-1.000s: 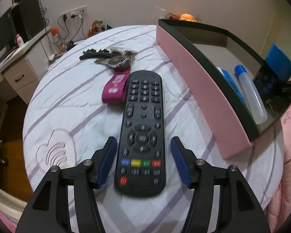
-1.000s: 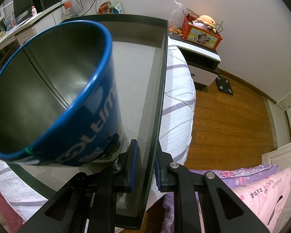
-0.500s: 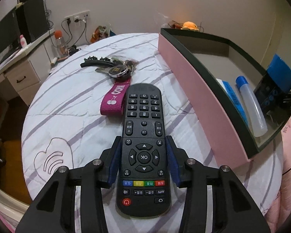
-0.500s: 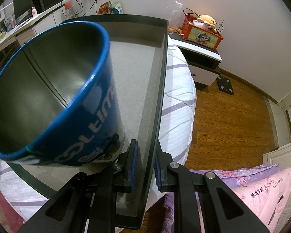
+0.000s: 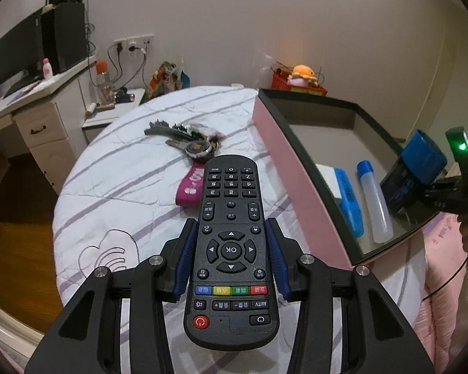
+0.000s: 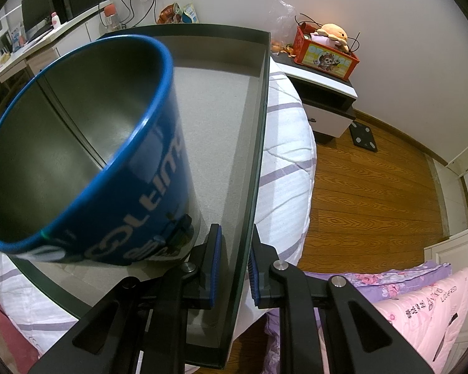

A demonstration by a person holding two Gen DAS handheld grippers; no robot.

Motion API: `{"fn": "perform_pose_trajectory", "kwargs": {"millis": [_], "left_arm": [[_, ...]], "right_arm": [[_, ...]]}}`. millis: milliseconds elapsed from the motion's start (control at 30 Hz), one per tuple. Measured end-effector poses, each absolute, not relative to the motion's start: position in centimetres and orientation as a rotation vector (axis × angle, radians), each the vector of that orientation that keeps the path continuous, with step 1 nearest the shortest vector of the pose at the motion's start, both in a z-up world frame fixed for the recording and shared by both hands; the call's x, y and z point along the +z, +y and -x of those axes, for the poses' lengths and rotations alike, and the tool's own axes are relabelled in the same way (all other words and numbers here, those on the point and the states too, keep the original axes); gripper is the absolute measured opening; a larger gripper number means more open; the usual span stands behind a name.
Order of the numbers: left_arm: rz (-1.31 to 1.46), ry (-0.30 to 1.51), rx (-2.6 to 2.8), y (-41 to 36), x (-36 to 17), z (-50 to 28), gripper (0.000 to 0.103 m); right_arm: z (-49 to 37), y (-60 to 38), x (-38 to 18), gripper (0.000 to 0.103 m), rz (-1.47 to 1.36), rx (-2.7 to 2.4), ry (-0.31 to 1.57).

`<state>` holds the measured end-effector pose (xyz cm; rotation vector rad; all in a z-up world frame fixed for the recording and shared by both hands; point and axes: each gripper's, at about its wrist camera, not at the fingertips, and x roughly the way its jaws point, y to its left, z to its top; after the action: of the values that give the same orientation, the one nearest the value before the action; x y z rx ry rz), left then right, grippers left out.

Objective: Organize rigid objects
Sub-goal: 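Carry the black remote into the tray box and open the left gripper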

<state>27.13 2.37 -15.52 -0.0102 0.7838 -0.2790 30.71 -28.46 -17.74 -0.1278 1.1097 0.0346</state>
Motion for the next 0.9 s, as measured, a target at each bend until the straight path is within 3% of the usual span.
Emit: {"fn": "perform_pose_trajectory", "kwargs": {"millis": [467, 733, 900], "left_arm": [[-0.036, 0.703, -0.398, -2.7, -10.9, -27.7, 0.044], [-0.072, 0.768, -0.484, -9.1, -11.7, -30.9, 0.044], [-0.126, 0.816, -0.502, -12.4, -12.6, -32.9, 0.044]], "right_arm": [[-30.6, -28.2, -17.8, 0.017, 0.122, 0.042, 1.107], [-30.9, -28.3, -17.8, 0.017, 0.107, 0.044, 1.105], [-31.1, -28.4, -17.8, 0.025, 0.097, 0.062, 1.106]]}}
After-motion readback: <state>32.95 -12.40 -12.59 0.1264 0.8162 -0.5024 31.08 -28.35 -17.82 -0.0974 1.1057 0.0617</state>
